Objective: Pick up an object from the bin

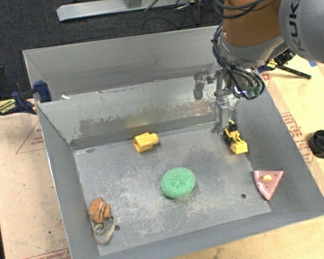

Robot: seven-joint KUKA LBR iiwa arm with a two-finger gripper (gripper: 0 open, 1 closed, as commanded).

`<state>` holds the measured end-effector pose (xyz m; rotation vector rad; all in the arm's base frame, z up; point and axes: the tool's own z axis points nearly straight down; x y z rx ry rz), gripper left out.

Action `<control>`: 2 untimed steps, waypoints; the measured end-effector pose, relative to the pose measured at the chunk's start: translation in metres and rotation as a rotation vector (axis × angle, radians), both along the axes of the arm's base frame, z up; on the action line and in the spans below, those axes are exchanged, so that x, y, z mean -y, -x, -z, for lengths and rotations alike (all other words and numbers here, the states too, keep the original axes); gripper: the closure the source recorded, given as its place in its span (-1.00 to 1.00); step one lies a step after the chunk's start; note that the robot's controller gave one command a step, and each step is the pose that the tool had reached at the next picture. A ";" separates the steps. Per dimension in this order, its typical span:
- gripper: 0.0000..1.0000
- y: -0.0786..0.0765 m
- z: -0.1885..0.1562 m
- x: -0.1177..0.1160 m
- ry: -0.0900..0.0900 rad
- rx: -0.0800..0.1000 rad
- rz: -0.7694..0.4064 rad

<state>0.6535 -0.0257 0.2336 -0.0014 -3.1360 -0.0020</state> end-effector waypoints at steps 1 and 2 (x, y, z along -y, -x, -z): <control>-1.00 -0.001 -0.005 0.000 0.000 0.008 0.000; -1.00 0.025 0.052 -0.021 0.001 0.011 -0.067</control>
Offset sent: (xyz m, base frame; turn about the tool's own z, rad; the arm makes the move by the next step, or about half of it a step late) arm -0.0446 0.0370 -0.0937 -0.1181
